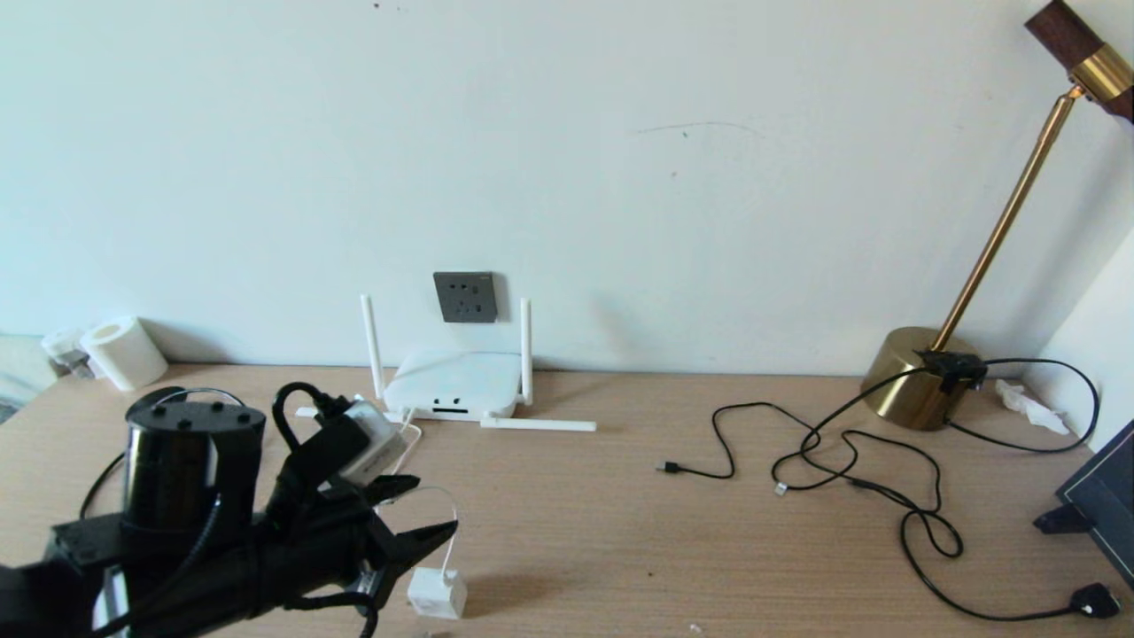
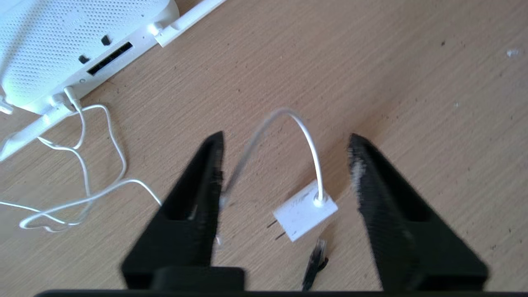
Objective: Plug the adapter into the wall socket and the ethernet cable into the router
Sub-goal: Pick up plug
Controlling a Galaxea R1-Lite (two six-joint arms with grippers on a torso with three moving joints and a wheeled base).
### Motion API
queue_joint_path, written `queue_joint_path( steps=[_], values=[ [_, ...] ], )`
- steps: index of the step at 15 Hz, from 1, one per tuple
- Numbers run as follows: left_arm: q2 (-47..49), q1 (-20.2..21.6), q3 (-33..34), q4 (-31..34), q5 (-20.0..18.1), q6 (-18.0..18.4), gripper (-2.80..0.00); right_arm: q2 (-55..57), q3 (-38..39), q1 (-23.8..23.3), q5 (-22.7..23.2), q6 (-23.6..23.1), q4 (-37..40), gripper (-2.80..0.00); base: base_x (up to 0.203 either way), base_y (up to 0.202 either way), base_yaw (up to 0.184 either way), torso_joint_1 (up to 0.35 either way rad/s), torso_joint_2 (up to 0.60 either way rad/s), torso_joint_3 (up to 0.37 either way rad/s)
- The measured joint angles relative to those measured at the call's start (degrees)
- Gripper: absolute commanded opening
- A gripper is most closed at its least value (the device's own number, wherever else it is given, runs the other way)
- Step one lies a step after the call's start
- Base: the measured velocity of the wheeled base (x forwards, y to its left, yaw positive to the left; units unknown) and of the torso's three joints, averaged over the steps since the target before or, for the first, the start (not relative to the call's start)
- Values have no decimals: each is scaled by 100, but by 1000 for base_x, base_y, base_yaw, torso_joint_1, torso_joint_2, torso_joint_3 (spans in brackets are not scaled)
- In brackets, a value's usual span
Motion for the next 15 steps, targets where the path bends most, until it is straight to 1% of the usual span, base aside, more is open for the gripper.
queue_joint_path(
  steps=[2,4,6,9,10,12,14,15],
  values=[
    [-133,0,94,173,0,321,0,0,0,0,1,0,0,0,0,0,0,0,0,0],
    [-288,5,77,518,5,672,0,0,0,0,0,2,0,0,0,0,0,0,0,0],
    [-383,27,-164,737,9,967,0,0,0,2,2,2,0,0,0,0,0,0,0,0],
    [-420,28,-784,1203,2,1355,0,0,0,0,0,0,0,0,0,0,0,0,0,0],
    [-432,28,-990,1497,-20,1558,0,0,0,0,0,0,0,0,0,0,0,0,0,0],
    [-475,28,-1387,2314,-186,2071,0,0,0,2,0,-2,0,0,0,0,0,0,0,0],
    [-536,27,-1785,3331,-387,2737,0,0,0,1,2,1,0,0,0,0,0,0,0,0],
    [-559,27,-1958,3835,-421,3157,0,0,0,2,2,2,2,0,0,0,0,0,0,0]
  ],
)
